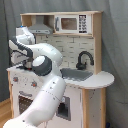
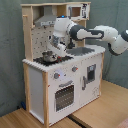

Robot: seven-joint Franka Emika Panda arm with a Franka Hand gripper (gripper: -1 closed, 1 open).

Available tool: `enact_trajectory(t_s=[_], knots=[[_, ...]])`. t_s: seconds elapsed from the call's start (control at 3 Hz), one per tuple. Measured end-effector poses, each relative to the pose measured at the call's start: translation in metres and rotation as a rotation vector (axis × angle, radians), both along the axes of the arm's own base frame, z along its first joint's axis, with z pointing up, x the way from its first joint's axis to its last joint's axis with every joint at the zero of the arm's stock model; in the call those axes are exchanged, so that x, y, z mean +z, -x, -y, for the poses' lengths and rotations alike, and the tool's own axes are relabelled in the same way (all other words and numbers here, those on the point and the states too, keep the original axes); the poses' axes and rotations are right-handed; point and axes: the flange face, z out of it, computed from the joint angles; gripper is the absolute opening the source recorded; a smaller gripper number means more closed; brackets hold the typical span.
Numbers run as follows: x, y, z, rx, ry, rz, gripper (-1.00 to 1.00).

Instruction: Play with the kitchen

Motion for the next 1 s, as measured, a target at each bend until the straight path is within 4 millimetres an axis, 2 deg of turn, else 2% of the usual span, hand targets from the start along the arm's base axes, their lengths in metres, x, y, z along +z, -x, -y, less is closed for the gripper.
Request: enact_trajectory(t_s=[0.33,1.0], knots=[[0.043,0.027,0.000,-0.008,-0.002,0.031,1.00],[0.096,0.090,0.004,-0.039,0.110,0.095,1.00]])
